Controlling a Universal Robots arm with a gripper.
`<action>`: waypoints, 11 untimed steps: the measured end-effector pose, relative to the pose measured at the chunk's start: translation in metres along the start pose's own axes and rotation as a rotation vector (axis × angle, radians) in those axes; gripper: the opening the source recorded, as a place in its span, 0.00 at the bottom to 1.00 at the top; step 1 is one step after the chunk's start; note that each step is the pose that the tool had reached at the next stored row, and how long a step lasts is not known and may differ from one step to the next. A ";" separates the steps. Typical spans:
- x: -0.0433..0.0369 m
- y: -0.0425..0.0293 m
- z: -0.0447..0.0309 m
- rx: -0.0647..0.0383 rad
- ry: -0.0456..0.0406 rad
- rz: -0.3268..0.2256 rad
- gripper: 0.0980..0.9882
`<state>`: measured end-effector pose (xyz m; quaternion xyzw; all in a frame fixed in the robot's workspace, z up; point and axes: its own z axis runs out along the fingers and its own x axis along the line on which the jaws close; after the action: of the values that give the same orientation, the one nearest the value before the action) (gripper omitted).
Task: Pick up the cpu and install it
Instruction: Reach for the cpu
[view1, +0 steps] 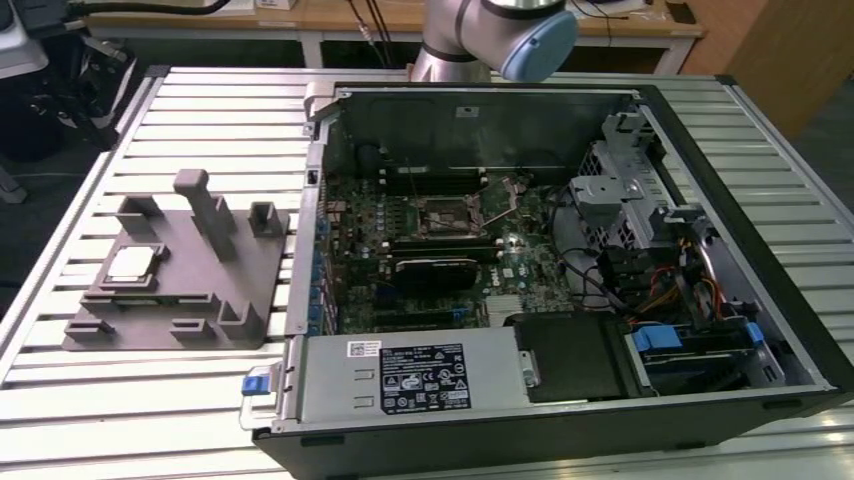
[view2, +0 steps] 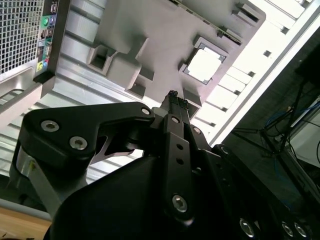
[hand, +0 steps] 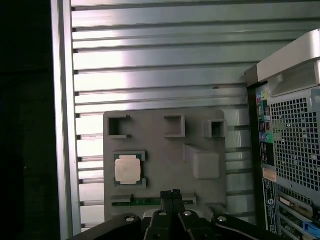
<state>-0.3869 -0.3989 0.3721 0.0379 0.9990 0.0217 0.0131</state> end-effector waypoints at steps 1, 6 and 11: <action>0.0017 -0.0002 0.0004 0.000 0.0000 0.000 0.01; 0.0109 -0.0010 0.0029 0.000 0.0000 0.000 0.01; 0.0212 -0.0019 0.0072 0.000 0.0001 0.000 0.01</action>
<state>-0.4080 -0.3989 0.3643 0.0379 0.9990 0.0217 0.0131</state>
